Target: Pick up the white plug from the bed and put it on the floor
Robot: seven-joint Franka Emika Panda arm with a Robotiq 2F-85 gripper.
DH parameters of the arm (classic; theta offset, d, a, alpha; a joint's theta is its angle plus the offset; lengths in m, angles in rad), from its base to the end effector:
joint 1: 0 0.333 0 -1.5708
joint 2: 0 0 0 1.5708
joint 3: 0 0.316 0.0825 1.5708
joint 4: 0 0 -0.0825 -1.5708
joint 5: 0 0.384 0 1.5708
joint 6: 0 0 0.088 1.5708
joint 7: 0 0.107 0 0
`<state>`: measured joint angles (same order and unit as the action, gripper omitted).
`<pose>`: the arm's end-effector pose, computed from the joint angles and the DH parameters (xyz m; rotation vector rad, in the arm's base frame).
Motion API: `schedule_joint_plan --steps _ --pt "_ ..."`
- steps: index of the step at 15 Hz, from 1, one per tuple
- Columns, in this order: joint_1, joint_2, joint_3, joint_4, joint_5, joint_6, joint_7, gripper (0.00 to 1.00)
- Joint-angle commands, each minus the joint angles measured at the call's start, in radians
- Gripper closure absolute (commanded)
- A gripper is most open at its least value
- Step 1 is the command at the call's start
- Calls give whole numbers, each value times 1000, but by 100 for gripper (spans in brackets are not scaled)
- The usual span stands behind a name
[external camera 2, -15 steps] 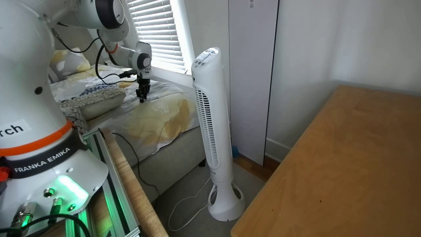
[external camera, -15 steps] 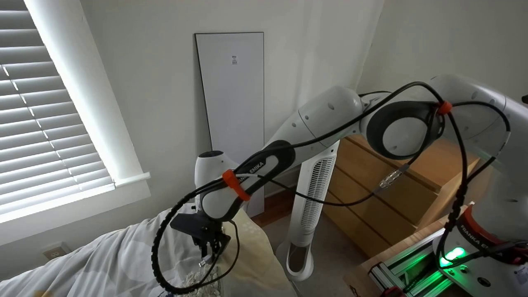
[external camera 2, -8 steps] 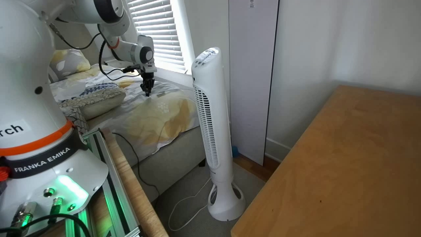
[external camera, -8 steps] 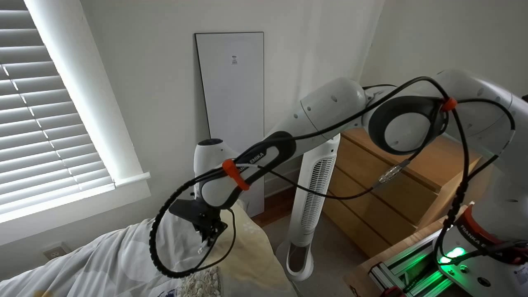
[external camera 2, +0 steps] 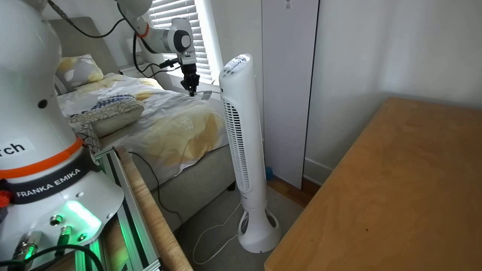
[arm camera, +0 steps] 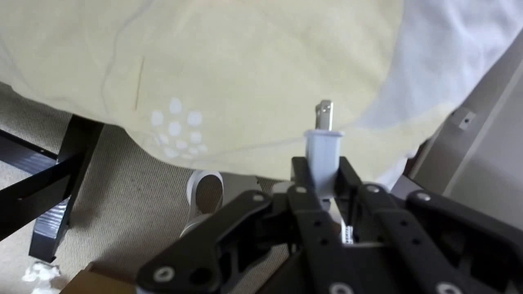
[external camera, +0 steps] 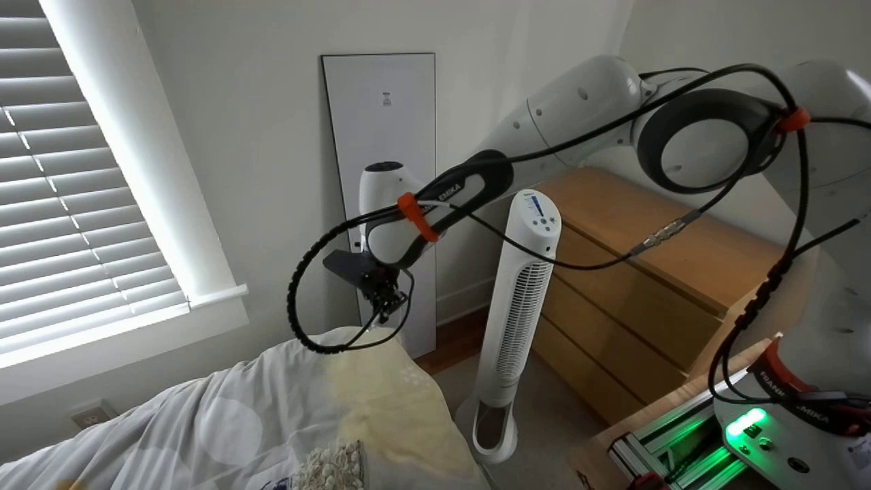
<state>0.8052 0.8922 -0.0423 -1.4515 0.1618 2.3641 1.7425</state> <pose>0.5158 0.5033 0.1534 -2.6548 1.5872 0.1098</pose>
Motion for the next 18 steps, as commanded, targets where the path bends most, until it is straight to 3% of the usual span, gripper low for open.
schedule_joint_plan --steps 1,10,11,17,18 --pt "-37 -134 -30 -192 -42 47 85 95" --pt "-171 -371 -67 -429 -191 111 181 95" --pt "-197 -288 -27 -329 -182 68 162 81" --pt "-221 -354 -21 -390 -205 76 169 81" --pt "-216 -344 -36 -377 -220 90 185 95"
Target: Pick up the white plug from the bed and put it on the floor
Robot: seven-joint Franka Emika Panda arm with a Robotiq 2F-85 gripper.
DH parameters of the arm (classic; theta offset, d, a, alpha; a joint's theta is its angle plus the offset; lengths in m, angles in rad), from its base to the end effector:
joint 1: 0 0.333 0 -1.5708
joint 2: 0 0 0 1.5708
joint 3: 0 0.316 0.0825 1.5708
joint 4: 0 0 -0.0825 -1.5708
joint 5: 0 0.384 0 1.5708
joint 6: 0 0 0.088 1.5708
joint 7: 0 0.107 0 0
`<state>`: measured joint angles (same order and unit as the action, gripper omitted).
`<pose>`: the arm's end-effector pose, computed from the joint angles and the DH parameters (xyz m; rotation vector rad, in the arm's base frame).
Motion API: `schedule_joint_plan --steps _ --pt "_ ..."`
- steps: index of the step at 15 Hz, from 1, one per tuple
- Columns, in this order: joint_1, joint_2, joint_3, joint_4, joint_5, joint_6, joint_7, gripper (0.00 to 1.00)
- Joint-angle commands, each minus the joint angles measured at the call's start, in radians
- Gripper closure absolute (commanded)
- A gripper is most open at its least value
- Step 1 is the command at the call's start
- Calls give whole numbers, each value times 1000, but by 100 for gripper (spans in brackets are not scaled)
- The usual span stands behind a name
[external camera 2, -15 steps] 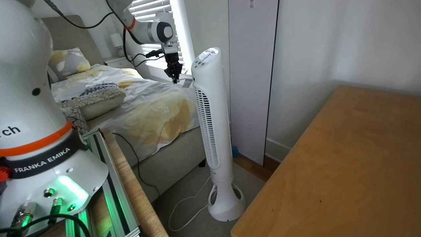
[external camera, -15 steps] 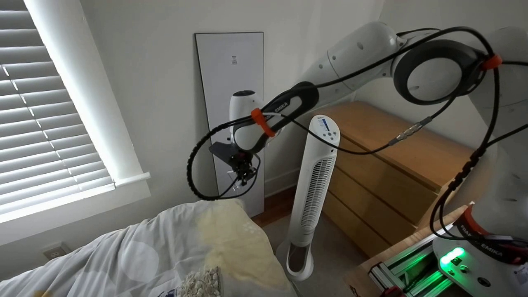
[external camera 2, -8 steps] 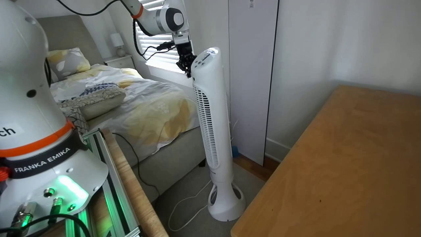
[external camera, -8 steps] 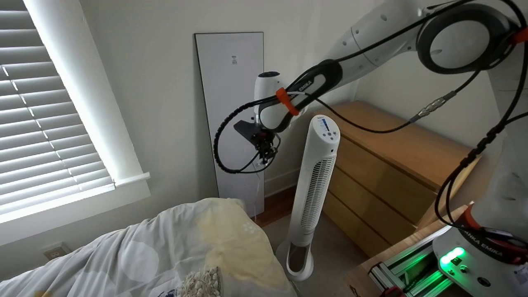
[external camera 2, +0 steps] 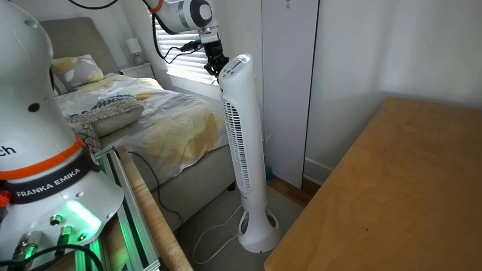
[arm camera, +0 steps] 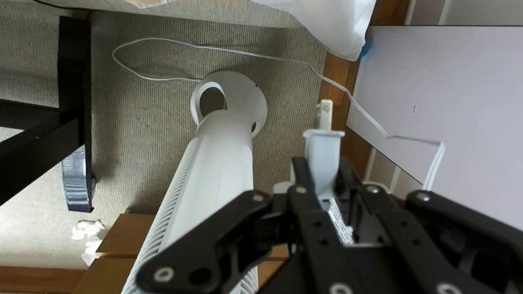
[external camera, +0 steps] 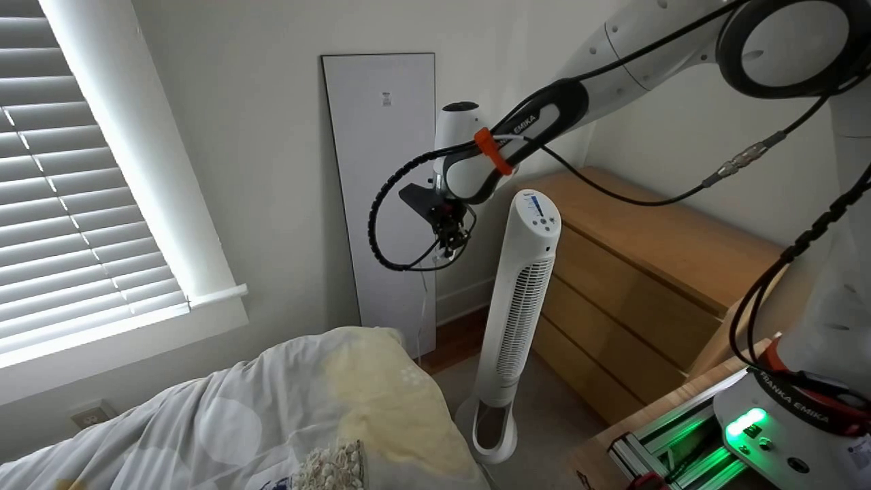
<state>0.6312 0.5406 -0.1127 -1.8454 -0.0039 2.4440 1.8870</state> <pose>0.5630 0.3269 0.2388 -2.4252 1.9369 -0.1211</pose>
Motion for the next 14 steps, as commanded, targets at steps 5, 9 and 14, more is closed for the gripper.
schedule_joint_plan --steps 5,9,14 --pt "-93 12 -25 91 -142 121 176 95" --pt "-132 27 -87 152 -214 174 294 95" --pt "-197 26 -134 169 -258 63 401 95"
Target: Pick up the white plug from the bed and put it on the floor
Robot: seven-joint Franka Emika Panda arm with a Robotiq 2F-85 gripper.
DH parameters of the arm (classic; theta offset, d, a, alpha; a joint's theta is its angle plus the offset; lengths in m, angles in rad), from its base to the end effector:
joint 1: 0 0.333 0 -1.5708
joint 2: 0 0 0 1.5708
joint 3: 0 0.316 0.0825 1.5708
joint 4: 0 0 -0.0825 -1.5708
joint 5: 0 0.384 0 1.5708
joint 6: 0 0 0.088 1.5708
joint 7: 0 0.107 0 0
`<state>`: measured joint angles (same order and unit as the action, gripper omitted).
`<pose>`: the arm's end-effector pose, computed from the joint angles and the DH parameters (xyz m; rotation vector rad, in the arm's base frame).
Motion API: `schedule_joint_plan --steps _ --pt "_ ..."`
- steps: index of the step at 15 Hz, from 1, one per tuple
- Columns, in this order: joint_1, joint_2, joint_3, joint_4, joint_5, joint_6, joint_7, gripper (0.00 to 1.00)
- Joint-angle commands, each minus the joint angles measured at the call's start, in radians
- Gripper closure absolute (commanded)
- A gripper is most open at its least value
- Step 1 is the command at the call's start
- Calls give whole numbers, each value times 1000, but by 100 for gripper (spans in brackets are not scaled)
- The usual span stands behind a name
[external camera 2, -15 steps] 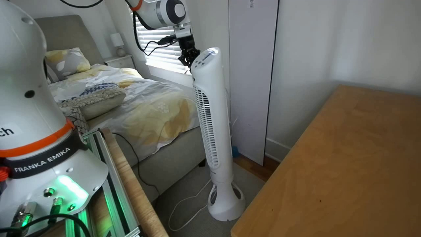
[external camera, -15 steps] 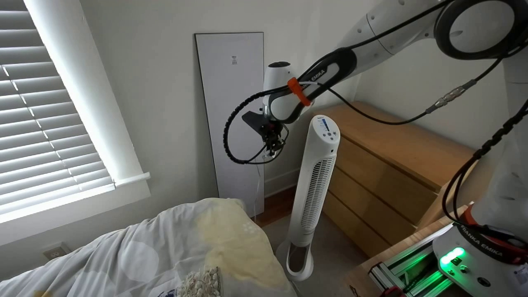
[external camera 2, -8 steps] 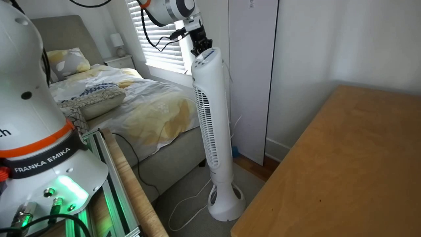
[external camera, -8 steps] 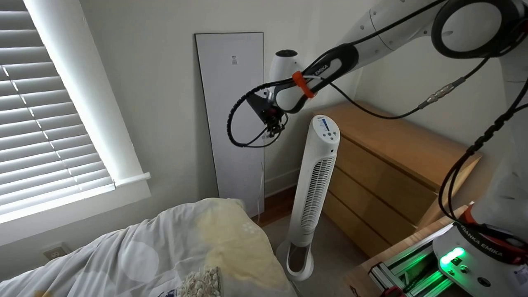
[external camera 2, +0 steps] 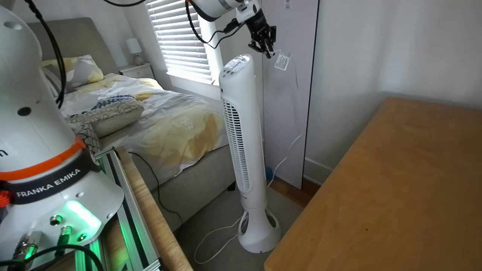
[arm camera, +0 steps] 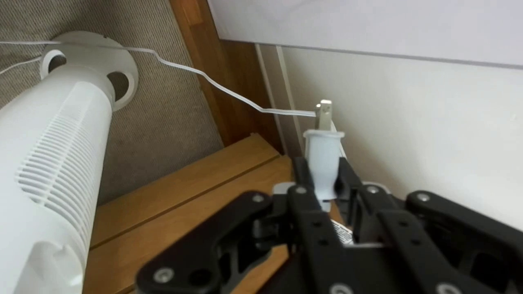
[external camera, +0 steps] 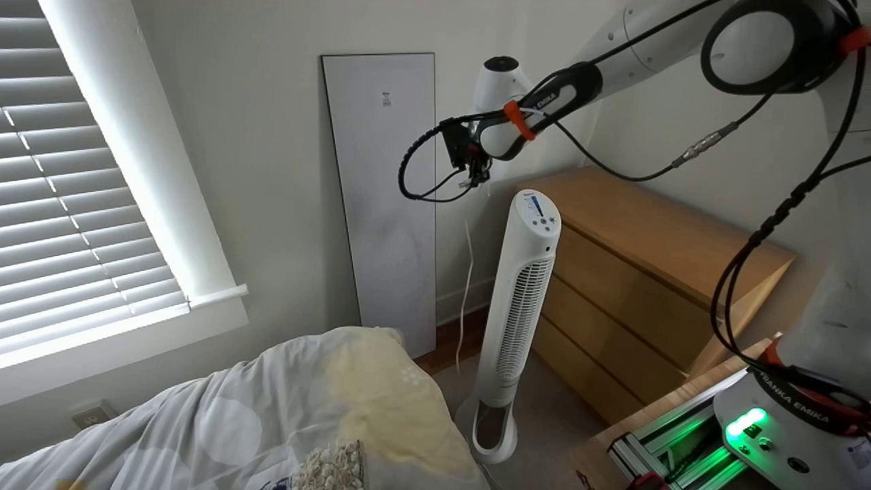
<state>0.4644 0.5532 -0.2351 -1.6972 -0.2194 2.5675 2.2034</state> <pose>0.6792 0.1844 0.3153 -1.8443 2.2179 -0.5259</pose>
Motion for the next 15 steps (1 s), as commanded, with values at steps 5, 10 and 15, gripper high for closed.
schedule_joint_plan --steps 5,10,15 --pt "-119 22 -12 28 -59 -226 134 95" --pt "-182 127 0 85 -44 -238 192 95" --pt "-204 267 -32 183 -19 -246 396 95"
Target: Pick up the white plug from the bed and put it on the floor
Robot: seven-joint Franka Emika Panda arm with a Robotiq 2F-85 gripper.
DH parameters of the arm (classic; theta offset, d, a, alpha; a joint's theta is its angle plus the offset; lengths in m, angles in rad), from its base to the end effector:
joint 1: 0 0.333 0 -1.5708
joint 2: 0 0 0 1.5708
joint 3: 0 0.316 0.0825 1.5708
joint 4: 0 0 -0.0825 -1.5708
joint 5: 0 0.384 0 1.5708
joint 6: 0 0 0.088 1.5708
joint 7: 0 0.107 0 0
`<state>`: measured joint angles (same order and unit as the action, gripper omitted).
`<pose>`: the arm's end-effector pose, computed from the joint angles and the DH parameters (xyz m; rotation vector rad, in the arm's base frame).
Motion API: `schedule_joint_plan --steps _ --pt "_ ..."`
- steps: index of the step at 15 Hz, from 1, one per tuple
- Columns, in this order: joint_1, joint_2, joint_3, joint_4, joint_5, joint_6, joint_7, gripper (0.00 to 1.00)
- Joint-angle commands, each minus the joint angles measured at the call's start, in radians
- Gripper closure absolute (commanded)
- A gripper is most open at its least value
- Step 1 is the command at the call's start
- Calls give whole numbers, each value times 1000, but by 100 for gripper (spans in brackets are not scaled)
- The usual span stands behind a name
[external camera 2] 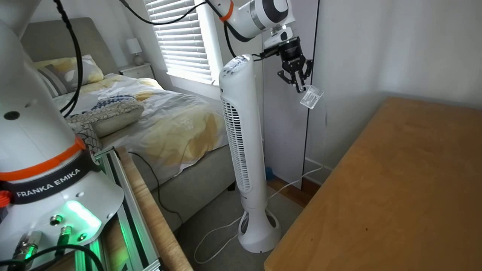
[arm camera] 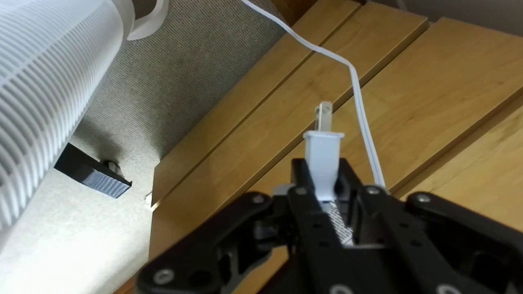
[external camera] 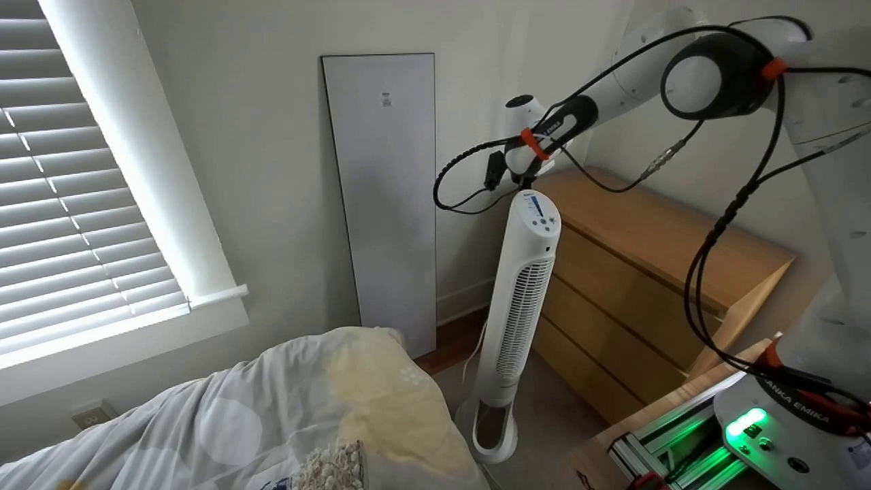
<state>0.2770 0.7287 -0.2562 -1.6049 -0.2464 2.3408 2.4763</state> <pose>0.6973 0.0347 0.2159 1.3388 -2.6939 0.5100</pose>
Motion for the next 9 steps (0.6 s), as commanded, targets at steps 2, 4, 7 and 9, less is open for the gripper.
schedule_joint_plan --steps 2,4,7,9 --pt "-25 141 -28 135 11 -25 214 95" --pt "-51 186 -24 185 28 -20 268 95" --pt "-83 254 -21 273 52 42 272 95" --pt "-101 310 -19 355 45 57 272 95"
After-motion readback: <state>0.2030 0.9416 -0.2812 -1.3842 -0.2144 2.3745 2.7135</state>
